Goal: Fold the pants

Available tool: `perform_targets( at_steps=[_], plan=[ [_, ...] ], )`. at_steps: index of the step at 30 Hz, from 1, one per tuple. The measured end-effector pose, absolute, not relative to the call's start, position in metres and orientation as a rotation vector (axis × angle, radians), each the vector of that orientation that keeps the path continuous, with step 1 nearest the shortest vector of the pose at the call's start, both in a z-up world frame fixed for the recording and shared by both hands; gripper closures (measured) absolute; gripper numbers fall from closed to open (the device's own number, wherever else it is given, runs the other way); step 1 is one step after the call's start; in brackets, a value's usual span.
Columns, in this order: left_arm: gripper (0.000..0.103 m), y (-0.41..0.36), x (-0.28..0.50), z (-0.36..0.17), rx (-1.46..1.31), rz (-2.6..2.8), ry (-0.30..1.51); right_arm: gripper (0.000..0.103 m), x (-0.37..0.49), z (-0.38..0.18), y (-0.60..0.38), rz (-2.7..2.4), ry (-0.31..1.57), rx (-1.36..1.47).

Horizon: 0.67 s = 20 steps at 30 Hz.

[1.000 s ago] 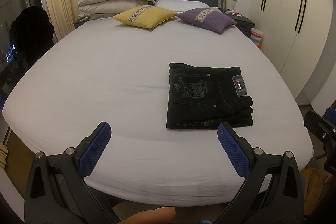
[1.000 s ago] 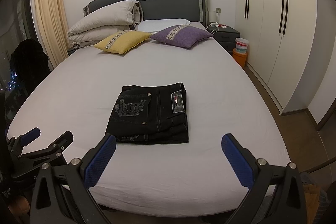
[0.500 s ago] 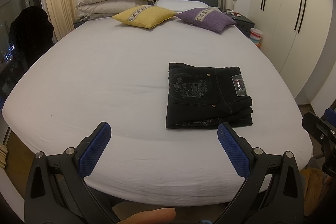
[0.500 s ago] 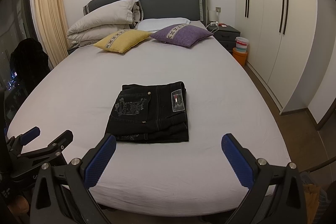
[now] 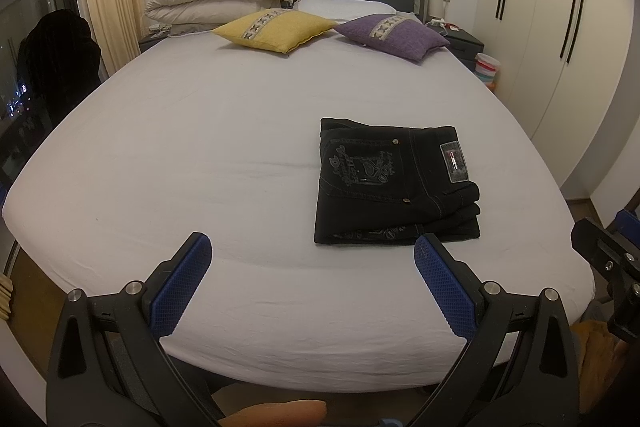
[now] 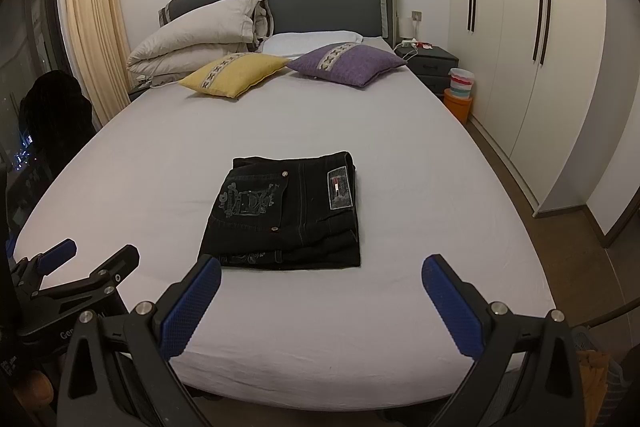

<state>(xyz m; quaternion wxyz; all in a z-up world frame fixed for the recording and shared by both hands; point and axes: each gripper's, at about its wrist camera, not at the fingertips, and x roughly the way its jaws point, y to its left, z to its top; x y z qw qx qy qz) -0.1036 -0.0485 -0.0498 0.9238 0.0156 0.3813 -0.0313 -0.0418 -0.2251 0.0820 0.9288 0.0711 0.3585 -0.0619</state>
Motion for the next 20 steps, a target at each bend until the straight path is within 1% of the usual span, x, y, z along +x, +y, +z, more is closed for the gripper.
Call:
perform_targets(
  at_steps=[20],
  plan=[
    [0.0,-0.0531,-0.1055,-0.05,0.041,-0.063,0.777,0.0,-0.0458,0.0796,-0.2276,-0.126,0.74,0.146]
  ],
)
